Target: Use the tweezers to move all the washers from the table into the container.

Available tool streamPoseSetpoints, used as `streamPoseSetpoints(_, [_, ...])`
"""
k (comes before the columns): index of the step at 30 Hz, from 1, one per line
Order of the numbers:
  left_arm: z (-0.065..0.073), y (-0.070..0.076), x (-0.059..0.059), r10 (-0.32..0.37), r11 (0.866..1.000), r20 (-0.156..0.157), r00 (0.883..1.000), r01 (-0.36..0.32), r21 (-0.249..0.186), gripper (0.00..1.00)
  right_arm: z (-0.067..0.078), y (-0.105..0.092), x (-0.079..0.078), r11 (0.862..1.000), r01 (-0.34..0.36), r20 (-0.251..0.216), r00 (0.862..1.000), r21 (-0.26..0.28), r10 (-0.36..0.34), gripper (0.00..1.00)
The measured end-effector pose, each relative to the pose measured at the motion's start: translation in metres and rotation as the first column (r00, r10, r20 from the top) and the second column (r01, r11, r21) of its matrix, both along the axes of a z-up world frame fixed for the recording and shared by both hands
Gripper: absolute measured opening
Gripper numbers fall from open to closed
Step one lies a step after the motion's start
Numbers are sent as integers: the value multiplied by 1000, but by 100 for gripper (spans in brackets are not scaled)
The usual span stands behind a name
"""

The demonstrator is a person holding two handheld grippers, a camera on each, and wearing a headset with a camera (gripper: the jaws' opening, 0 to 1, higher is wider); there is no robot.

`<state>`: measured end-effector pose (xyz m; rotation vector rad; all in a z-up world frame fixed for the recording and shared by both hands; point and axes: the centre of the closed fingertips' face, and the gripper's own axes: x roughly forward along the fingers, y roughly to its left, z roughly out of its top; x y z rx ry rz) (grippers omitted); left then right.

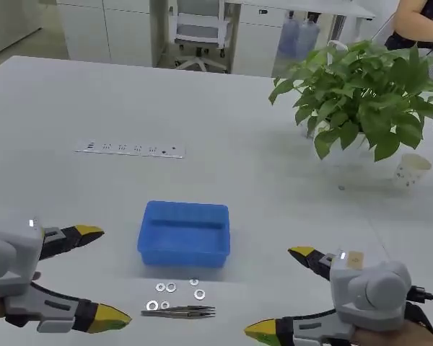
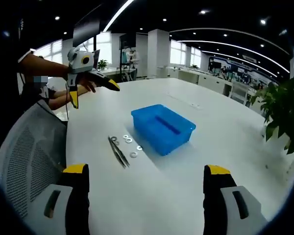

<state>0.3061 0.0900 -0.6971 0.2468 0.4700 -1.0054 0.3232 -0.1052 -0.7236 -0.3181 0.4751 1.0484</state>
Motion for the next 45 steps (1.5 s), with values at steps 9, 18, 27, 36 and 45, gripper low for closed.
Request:
streamPoseSetpoints(9, [0,1,0,-5,1000,3,1000,5,7,99,1,2,0,1000,-3,4,1000,0,3,98])
streamPoseSetpoints(18, [1,1,0,-17,1000,11,1000,17,23,99,2,1,1,1000,-13,11,1000,-7,13,96])
streamPoseSetpoints(27, [-2,-5,1,-44,998,17,999,43,49,99,3,5,3,999,-35,12,999,-13,36,88])
streamPoseSetpoints(36, [-14,-10,1,-82,992,7,997,81,91,93,-6,12,3,996,-80,8,997,-46,81,83])
streamPoseSetpoints(45, [-31,-19,1,-125,982,-6,992,125,142,84,-15,21,4,985,-138,25,990,-102,141,71])
